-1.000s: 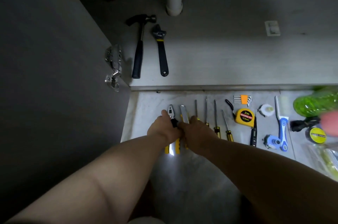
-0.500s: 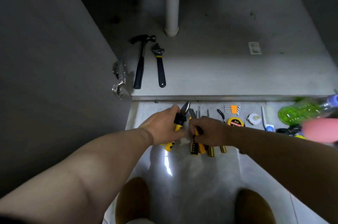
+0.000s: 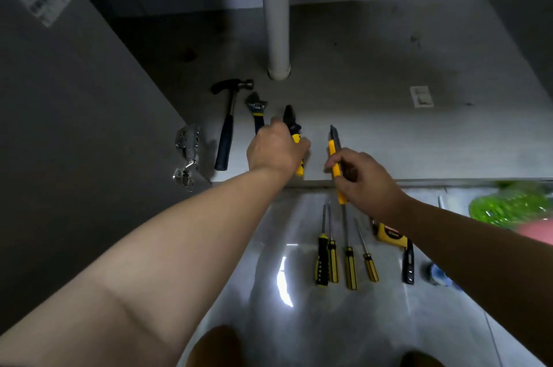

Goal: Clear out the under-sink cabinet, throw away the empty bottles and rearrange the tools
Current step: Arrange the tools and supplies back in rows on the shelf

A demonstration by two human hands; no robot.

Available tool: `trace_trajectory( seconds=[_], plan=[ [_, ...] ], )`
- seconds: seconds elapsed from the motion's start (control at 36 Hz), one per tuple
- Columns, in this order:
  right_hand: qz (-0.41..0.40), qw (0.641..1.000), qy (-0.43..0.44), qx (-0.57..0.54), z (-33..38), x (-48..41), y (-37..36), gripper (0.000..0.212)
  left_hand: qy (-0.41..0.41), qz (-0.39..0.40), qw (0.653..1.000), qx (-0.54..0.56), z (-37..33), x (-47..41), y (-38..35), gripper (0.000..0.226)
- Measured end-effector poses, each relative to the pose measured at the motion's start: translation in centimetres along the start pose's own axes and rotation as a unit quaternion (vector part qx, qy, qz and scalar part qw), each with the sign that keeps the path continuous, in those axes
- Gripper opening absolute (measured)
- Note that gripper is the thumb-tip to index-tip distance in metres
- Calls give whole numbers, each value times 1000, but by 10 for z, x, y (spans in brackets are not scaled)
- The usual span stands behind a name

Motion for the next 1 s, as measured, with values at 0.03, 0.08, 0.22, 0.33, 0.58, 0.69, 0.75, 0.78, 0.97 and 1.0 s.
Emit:
trace_trajectory(
  seconds=[0.03,0.08,0.22,0.33,0.58,0.69,0.75,0.78,0.97,1.0],
  plan=[
    [-14,1000,-8,7,-3,-5,0,24,1,4,1000,-15,2,-2,-2,45],
    [-39,999,-20,28,-9,-14,-1,28,-1,2,999,-40,3,-5,-5,46],
    [-75,995,-34,59,-5,-27,-8,39,0,0,999,-49,1,-11,-6,49],
    [-102,991,-40,81,7,-35,-10,42,-20,-52,998,-23,7,-1,4,39],
    [-197,967,37,155,44,-24,-10,36,-18,-40,999,-6,44,11,2,37],
    [-134,957,88,243,59,-21,-38,47,-6,-46,999,-21,50,6,2,35],
    [-106,946,80,296,57,-21,-53,50,8,-43,998,-37,54,5,3,39],
    [-100,941,76,315,56,-21,-58,49,10,-41,998,-45,55,4,3,41],
    [-107,935,71,331,51,-22,-68,42,7,-52,995,-87,61,5,12,46],
    [-103,935,71,331,50,-23,-69,42,5,-51,995,-91,60,6,12,47]
  ],
)
Point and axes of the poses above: each hand's wrist, its own x-axis away from the middle knuckle, its own y-axis out of the back of the hand, z = x × y, the point moved 9 cm from there along -x, towards the middle knuckle, and after that the axes turned 13 degrees about -y, right-handed, at the moved point
